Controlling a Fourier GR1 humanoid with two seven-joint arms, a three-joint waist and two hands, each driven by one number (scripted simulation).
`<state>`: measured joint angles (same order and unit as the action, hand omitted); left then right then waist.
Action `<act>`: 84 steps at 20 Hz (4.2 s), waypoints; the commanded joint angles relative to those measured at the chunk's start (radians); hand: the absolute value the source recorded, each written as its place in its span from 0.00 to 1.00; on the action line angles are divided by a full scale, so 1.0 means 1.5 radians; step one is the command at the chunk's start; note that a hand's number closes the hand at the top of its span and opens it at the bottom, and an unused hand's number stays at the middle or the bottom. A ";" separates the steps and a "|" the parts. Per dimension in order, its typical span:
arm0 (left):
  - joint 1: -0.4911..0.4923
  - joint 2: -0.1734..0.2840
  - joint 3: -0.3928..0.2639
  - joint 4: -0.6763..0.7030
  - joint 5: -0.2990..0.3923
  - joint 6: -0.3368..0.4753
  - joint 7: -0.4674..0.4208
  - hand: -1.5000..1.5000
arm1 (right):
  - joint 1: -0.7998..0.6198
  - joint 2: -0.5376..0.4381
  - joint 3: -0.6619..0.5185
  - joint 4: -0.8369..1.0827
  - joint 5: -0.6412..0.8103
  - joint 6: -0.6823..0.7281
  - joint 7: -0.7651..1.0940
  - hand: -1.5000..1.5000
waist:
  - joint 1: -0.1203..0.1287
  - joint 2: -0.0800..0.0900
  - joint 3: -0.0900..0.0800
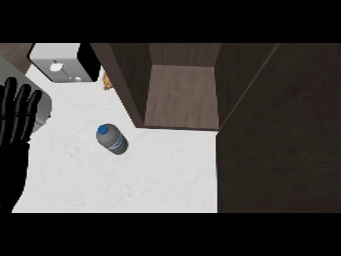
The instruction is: Pick up the bottled water, place it into the cabinet and close the cabinet
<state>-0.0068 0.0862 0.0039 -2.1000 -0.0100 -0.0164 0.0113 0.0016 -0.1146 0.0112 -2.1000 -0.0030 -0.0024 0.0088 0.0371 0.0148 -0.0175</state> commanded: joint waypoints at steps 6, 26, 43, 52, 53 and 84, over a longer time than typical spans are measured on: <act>-0.094 0.002 0.034 0.076 -0.036 0.033 -0.015 0.00 | 0.124 0.028 0.014 -0.086 -0.039 0.034 -0.079 0.00 | -0.033 -0.010 0.012; 0.087 -0.052 -0.150 -0.048 -0.101 0.170 0.193 0.00 | 0.364 0.030 0.146 -0.313 -0.081 0.062 0.146 0.00 | -0.028 -0.011 0.012; 0.052 -0.057 -0.067 0.258 -0.062 0.213 -0.035 0.00 | 0.512 0.001 0.158 -0.317 -0.061 0.116 -0.004 0.00 | -0.035 -0.011 0.012; 0.030 -0.052 0.029 0.482 0.033 0.172 -0.217 0.00 | 0.626 -0.021 0.174 -0.347 -0.061 0.142 -0.080 0.00 | -0.043 -0.012 0.011; 0.027 -0.057 0.026 0.481 0.041 0.172 -0.223 0.00 | 0.615 -0.007 0.188 -0.338 -0.053 0.127 -0.070 0.00 | -0.037 -0.012 0.011; -0.259 -0.030 0.208 1.176 0.178 -0.091 -0.645 1.00 | 0.706 -0.046 0.196 -0.325 -0.058 0.163 -0.171 0.00 | -0.049 -0.006 0.010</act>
<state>-0.3479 0.0338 0.2799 -0.4271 0.2287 -0.0963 -0.9135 1.0197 -0.1653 0.3058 -2.4926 -0.0536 0.2265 -0.2641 -0.0276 0.0014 0.0026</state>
